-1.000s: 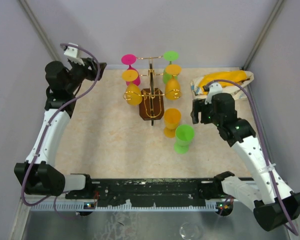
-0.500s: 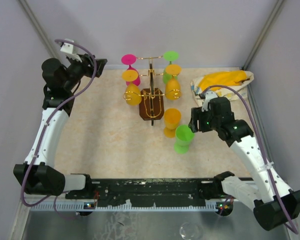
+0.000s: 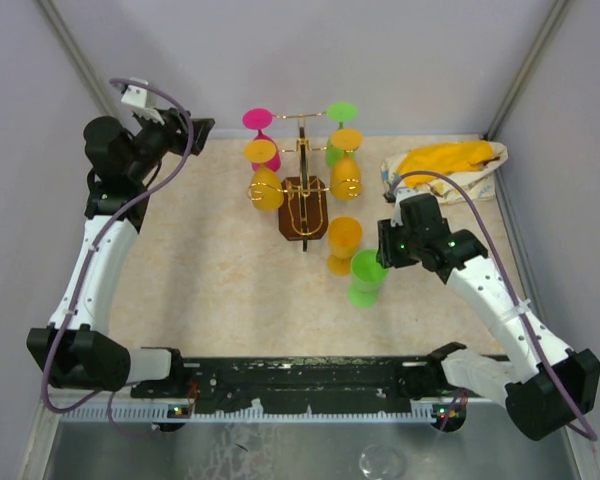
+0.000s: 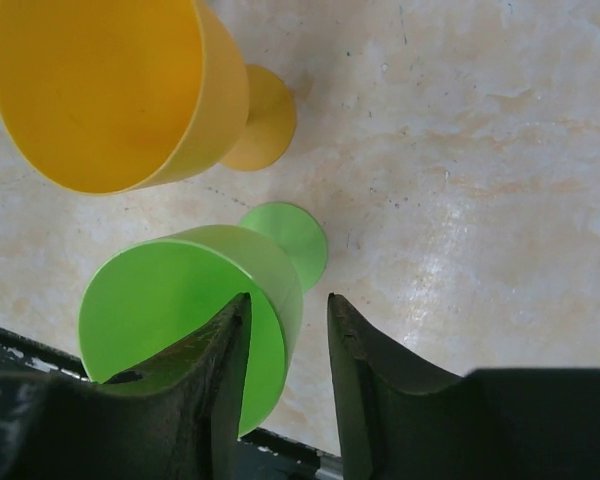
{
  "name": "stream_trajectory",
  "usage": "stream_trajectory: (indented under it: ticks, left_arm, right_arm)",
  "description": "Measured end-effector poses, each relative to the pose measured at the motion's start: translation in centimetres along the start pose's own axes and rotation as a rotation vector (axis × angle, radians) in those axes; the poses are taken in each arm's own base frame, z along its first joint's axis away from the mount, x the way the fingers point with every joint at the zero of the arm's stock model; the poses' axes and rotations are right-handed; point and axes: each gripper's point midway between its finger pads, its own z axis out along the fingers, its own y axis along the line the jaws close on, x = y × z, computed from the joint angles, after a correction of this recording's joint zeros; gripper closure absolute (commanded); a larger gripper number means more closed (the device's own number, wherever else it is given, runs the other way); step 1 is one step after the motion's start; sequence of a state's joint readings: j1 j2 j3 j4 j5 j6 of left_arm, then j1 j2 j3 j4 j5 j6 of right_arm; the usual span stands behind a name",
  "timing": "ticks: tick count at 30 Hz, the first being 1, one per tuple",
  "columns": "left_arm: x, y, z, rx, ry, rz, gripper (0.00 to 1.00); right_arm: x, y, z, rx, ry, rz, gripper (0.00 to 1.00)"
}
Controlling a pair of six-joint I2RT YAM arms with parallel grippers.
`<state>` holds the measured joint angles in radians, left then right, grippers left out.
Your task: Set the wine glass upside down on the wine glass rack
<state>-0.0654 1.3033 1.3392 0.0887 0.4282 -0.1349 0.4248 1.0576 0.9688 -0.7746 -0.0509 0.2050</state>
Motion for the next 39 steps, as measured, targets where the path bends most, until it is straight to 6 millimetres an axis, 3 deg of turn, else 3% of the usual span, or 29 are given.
stream_trajectory:
  ticks: [8,13,19,24,27,31,35,39]
  left_arm:
    - [0.0,0.0,0.0,0.0,0.001,0.0,0.31]
    - [0.3,0.1,0.2,0.0,0.007,-0.006,0.32]
    - [0.2,0.2,0.4,-0.004,0.007,-0.023,0.31]
    - [-2.5,0.4,1.0,-0.033,-0.024,-0.054,0.27]
    - [-4.2,0.4,1.3,-0.046,-0.041,-0.089,0.25]
    - [-5.4,0.5,1.7,-0.063,-0.051,-0.155,0.2]
    - [-4.3,0.8,2.2,-0.08,-0.02,-0.234,0.13]
    - [-2.5,1.1,2.9,-0.094,0.023,-0.32,0.08]
  right_arm:
    - [-0.3,-0.7,0.0,0.044,-0.014,0.008,0.85]
    - [-0.3,-1.1,0.1,0.064,-0.014,0.006,1.0]
    - [-0.6,-2.0,0.1,0.121,-0.017,0.008,1.0]
    - [-1.9,-4.3,-1.0,0.266,-0.028,0.005,1.0]
    - [-4.0,-6.0,-2.4,0.379,-0.07,0.002,1.0]
    - [-8.5,-8.4,-5.2,0.511,-0.187,0.004,1.0]
    - [-13.7,-9.7,-8.3,0.597,-0.364,-0.043,1.0]
    - [-18.1,-9.5,-10.3,0.612,-0.531,-0.135,1.0]
